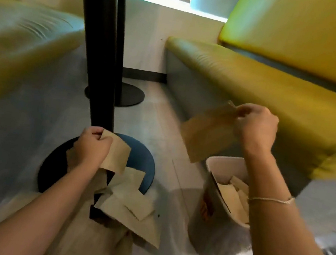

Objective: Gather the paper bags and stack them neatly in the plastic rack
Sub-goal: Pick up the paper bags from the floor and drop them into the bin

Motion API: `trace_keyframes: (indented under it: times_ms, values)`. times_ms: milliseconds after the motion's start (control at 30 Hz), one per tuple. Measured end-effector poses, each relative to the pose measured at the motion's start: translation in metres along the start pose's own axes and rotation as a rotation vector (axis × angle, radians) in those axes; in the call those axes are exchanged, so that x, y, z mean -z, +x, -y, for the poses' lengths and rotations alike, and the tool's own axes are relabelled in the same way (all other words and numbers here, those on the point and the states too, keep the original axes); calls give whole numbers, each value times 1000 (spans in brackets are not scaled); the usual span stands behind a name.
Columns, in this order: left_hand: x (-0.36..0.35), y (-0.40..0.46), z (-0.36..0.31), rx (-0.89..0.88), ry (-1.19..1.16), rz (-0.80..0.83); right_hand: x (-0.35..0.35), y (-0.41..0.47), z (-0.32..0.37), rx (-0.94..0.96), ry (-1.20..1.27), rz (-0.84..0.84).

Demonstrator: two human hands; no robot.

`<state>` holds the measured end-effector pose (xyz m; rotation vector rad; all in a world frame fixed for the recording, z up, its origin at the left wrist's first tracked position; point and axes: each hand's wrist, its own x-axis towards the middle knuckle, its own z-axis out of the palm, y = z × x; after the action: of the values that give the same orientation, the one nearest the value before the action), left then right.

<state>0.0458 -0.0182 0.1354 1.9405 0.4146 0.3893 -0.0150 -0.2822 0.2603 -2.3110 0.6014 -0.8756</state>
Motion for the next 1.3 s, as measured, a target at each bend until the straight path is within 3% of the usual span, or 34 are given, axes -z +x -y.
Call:
trace_keyframes:
  times_ms: [100,200,333,467,533,600,767,867,967,1100,1167,1300]
  values:
    - [-22,-20,-55,-101,-98,39,54,32,-21,-72,-250,-46]
    - [-43,-44,-96,-173,-189,98,64,47,-57,-115,-533,63]
    - [-68,-74,-122,-230,-260,231,17,24,-109,-98,-666,420]
    - [-85,-96,-129,-288,-227,393,-16,-15,-138,-216,-546,882]
    - [-93,-104,-132,-304,-204,465,-16,-14,-142,-247,-557,995]
    - [-101,-109,-135,-313,-189,522,-10,4,-140,-189,-597,948]
    - [-131,-126,-138,-345,-67,651,18,43,-117,-140,-526,442]
    - [-148,-138,-133,-317,17,864,14,45,-106,-110,-425,325]
    - [-150,-138,-122,-236,-70,985,0,31,-88,-101,-296,358]
    - [-135,-101,-74,-94,-152,776,-26,0,-60,39,-230,459]
    - [-125,-76,-36,13,-57,651,-46,-17,-47,107,-243,525]
    - [-103,-43,48,107,328,579,-111,-54,-39,157,-304,708]
